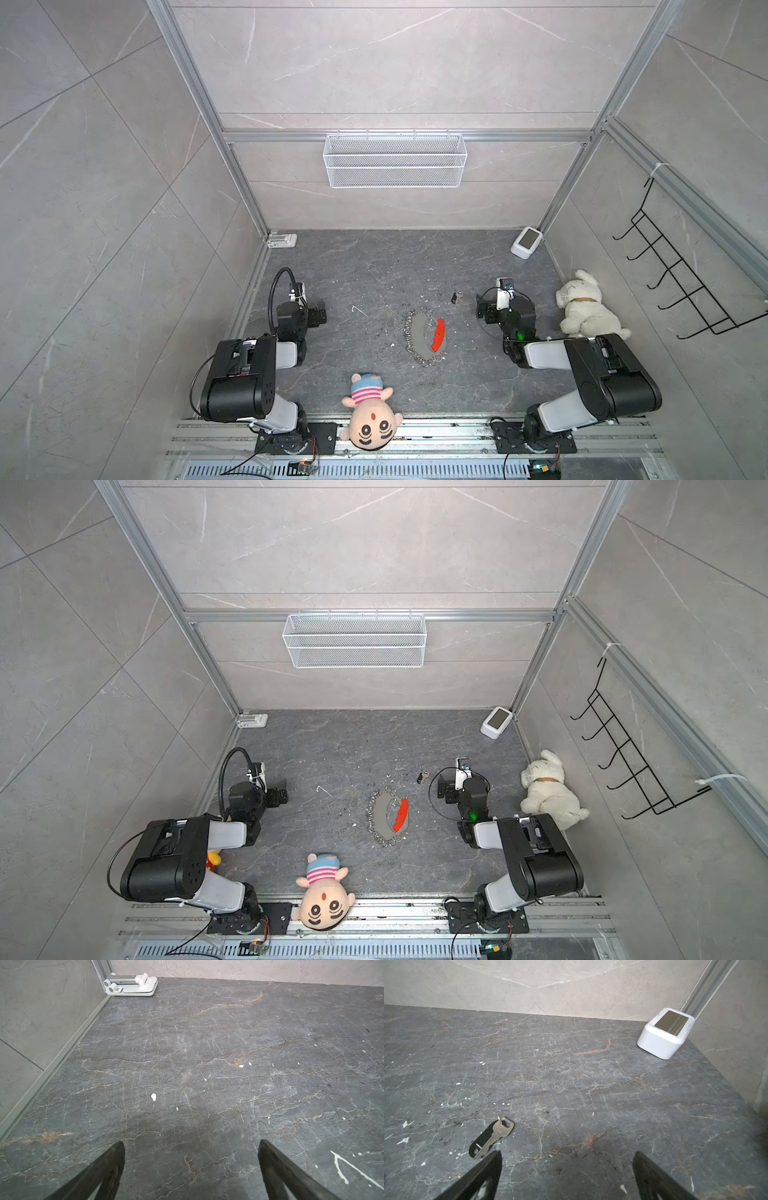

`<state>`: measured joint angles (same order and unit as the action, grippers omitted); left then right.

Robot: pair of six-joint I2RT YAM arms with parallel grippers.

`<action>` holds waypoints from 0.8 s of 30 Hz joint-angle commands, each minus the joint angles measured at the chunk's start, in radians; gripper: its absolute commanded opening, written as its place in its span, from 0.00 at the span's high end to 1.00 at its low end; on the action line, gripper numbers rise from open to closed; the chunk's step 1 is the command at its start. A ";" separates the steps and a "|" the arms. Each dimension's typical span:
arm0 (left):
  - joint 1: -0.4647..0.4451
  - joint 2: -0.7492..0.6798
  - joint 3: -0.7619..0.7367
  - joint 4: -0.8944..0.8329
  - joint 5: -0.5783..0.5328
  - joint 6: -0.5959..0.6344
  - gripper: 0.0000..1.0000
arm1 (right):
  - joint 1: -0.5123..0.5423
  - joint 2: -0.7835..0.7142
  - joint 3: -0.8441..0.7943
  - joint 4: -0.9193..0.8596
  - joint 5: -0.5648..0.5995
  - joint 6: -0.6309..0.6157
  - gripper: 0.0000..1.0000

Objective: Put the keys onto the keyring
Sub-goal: 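Raise both grippers from rest and move them over the table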

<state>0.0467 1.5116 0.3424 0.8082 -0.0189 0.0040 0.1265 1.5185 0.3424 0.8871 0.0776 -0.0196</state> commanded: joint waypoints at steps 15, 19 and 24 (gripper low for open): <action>0.009 -0.014 0.024 0.025 0.015 0.005 0.00 | -0.005 0.000 0.016 -0.005 -0.009 -0.006 0.01; 0.012 -0.013 0.024 0.023 0.019 0.004 0.00 | -0.003 -0.001 0.017 -0.005 -0.009 -0.005 0.01; 0.014 -0.014 0.027 0.021 0.022 0.002 0.00 | -0.005 0.000 0.015 -0.005 -0.009 -0.006 0.01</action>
<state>0.0532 1.5116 0.3424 0.8078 -0.0154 0.0040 0.1257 1.5185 0.3424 0.8871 0.0772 -0.0196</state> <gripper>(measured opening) 0.999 0.991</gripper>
